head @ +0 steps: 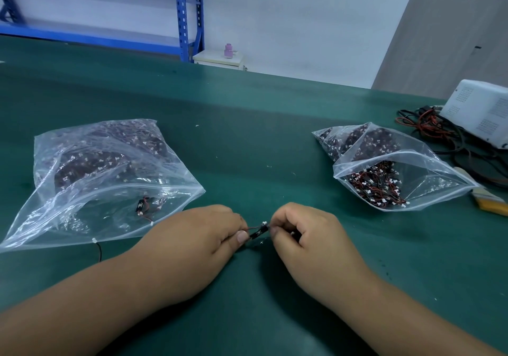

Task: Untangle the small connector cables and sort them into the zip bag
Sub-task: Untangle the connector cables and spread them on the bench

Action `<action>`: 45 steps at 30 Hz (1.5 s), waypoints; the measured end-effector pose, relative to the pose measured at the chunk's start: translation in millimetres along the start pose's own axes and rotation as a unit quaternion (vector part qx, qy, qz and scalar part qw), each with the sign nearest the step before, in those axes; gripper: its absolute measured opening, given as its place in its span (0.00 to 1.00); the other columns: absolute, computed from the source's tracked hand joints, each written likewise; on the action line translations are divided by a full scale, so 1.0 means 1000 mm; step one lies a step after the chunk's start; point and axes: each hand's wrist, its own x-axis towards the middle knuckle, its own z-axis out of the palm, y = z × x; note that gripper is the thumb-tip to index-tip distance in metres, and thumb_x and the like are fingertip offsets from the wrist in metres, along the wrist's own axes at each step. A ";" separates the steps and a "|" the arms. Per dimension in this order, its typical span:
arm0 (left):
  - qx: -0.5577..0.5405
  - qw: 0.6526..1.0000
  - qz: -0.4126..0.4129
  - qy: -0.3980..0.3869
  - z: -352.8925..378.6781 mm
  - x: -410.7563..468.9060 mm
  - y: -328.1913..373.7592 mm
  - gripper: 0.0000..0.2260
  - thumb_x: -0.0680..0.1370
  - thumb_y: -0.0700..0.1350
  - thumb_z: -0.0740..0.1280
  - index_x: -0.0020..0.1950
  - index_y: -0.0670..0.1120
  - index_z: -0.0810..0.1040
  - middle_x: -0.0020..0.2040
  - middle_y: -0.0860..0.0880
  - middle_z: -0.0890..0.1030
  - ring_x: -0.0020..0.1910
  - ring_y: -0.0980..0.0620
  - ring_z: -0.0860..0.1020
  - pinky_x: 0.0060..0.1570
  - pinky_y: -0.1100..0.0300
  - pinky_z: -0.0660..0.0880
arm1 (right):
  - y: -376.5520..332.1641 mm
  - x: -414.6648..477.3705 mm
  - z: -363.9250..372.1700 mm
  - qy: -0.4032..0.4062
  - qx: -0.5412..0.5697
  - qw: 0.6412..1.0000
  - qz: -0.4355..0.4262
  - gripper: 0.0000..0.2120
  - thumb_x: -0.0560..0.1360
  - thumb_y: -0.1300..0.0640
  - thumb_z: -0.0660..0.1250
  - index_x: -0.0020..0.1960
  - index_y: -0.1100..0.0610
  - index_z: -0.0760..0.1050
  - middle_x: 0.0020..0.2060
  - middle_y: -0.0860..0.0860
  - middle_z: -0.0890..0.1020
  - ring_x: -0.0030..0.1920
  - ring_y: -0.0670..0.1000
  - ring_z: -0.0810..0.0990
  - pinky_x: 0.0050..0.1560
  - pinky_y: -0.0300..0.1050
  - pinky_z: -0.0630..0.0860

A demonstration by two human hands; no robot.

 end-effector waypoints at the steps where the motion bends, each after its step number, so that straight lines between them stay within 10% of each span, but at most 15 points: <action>1: -0.004 1.000 -0.001 0.003 0.000 0.000 0.000 0.14 0.78 0.61 0.49 0.51 0.59 0.72 0.47 0.60 0.74 0.48 0.62 0.72 0.50 0.60 0.72 | 0.000 0.000 0.000 0.002 0.003 1.000 0.005 0.04 0.71 0.49 0.62 0.42 0.48 0.75 0.34 0.43 0.78 0.38 0.45 0.77 0.37 0.47 0.75; 15: -0.054 0.997 -0.029 0.037 0.002 0.001 -0.002 0.11 0.78 0.60 0.55 0.46 0.58 0.74 0.49 0.66 0.73 0.49 0.64 0.73 0.47 0.61 0.73 | 0.010 0.008 -0.001 0.104 0.146 0.980 0.082 0.12 0.75 0.62 0.71 0.38 0.46 0.78 0.35 0.39 0.81 0.36 0.39 0.77 0.39 0.28 0.70; 23: -0.027 0.999 -0.020 0.014 0.000 -0.001 0.000 0.09 0.78 0.59 0.55 0.51 0.61 0.73 0.46 0.63 0.75 0.48 0.64 0.72 0.48 0.61 0.73 | 0.010 0.013 0.000 0.068 0.254 0.961 0.091 0.15 0.77 0.67 0.68 0.46 0.45 0.81 0.40 0.40 0.84 0.37 0.40 0.79 0.43 0.35 0.76; 39: 0.005 1.000 -0.002 0.006 -0.002 -0.003 0.003 0.07 0.78 0.59 0.59 0.54 0.62 0.72 0.48 0.63 0.73 0.49 0.65 0.72 0.49 0.60 0.74 | 0.018 0.015 -0.001 0.092 0.084 0.991 -0.041 0.11 0.74 0.62 0.69 0.50 0.46 0.81 0.43 0.37 0.82 0.46 0.41 0.79 0.46 0.26 0.69; 45: -0.022 1.000 -0.007 0.010 -0.002 -0.004 0.004 0.06 0.78 0.56 0.62 0.54 0.61 0.75 0.48 0.62 0.74 0.49 0.64 0.73 0.50 0.60 0.73 | 0.019 0.016 -0.004 0.060 0.024 0.998 -0.015 0.25 0.74 0.68 0.64 0.60 0.41 0.76 0.49 0.35 0.81 0.54 0.41 0.77 0.56 0.33 0.71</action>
